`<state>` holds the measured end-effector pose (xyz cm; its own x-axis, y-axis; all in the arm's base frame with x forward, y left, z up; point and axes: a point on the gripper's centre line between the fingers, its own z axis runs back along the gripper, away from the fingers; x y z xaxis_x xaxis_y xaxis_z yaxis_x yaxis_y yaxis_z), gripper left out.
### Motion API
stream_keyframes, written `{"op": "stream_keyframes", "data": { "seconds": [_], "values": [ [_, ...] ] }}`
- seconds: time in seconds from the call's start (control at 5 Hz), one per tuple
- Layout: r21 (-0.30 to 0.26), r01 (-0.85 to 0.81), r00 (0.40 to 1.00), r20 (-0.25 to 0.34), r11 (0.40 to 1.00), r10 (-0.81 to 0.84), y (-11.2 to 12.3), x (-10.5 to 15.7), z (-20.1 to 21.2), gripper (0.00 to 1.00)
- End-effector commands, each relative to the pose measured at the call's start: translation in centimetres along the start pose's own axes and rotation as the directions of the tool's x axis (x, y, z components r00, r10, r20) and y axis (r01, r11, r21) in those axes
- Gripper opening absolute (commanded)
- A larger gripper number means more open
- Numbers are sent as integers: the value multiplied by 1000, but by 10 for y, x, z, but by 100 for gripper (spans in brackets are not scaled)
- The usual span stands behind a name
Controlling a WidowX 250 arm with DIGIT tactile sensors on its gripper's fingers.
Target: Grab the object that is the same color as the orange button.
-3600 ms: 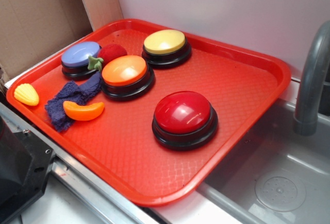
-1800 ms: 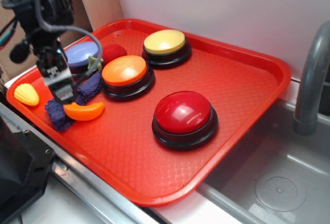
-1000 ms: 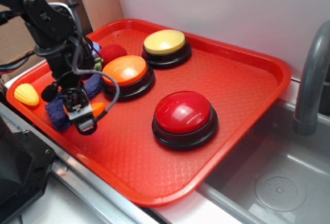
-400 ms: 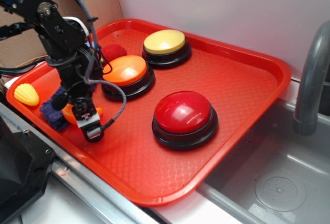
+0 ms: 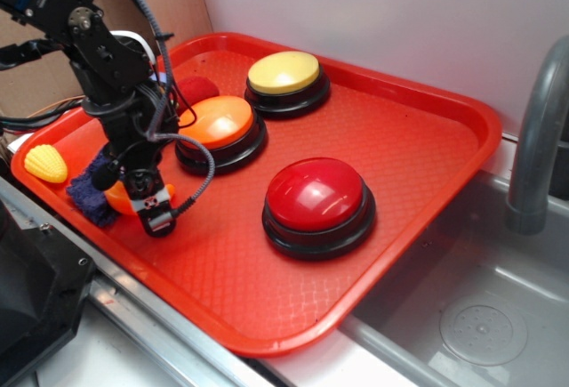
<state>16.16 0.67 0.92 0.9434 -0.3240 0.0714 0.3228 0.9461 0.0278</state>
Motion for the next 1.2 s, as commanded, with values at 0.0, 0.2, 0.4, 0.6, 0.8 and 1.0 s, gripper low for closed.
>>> {"op": "stream_keyframes", "data": {
  "seconds": [0.0,0.2,0.4,0.6,0.8,1.0],
  "values": [
    [7,-25,1000,-6,1000,25,2,1,0,0],
    [45,-95,995,-38,994,97,5,1,13,0],
    [113,-184,980,-62,977,191,5,4,42,0],
    [129,-247,964,-65,960,257,4,9,63,0],
    [127,-322,940,-71,938,333,1,18,90,0],
    [90,-414,900,-110,906,422,-2,27,118,0]
  ]
}}
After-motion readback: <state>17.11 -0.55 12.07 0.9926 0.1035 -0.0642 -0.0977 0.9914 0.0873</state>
